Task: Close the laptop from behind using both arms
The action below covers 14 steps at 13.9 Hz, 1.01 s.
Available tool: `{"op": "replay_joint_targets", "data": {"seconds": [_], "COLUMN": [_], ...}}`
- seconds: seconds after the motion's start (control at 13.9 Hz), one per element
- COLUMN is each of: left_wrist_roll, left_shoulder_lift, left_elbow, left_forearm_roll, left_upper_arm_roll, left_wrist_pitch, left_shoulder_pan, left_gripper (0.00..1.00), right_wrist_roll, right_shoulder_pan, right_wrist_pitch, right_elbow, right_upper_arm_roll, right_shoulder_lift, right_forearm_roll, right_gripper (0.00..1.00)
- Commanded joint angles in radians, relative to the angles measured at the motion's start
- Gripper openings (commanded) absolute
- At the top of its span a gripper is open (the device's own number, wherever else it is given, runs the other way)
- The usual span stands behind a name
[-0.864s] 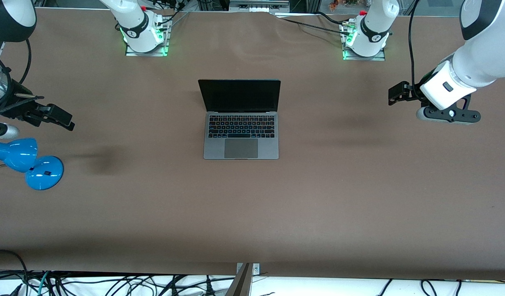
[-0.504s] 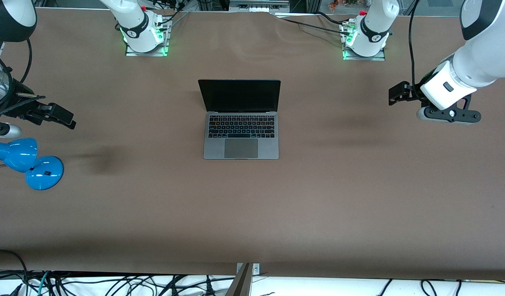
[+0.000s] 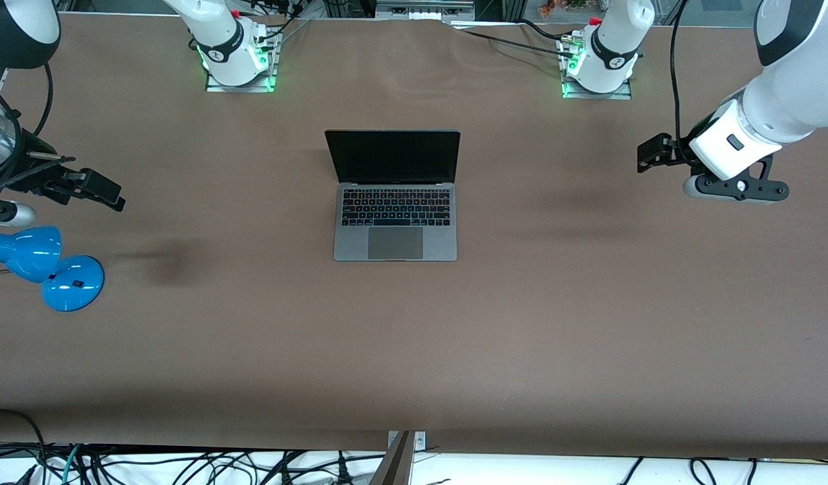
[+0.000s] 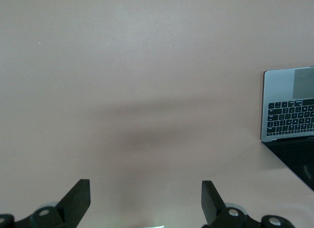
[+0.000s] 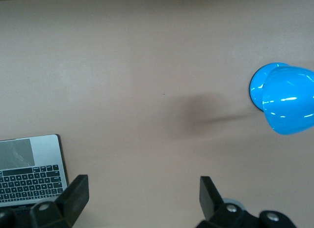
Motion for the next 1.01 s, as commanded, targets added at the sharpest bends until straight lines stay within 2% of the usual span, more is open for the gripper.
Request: {"op": "replay_joint_targets", "data": {"seconds": [0.0,0.94], "left_wrist_roll": [-0.002,-0.158], "left_shoulder_lift": [-0.008,-0.059], "left_elbow": [0.005,-0.064], "left_forearm_roll": [0.023,0.009], "left_upper_arm_roll": [-0.006,-0.135], "left_wrist_pitch": [-0.006,-0.009], "left_shoulder_pan": [0.003,0.002], "left_gripper": [1.0,1.0], "right_wrist_roll": [-0.002,-0.001], "right_shoulder_pan": [-0.005,-0.005], "right_wrist_pitch": [-0.006,-0.006], "right_elbow": [-0.023,-0.022], "right_upper_arm_roll": [0.004,0.006], "right_shoulder_lift": [-0.027,-0.024], "right_forearm_roll": [0.017,0.017], "right_gripper": [1.0,1.0]}}
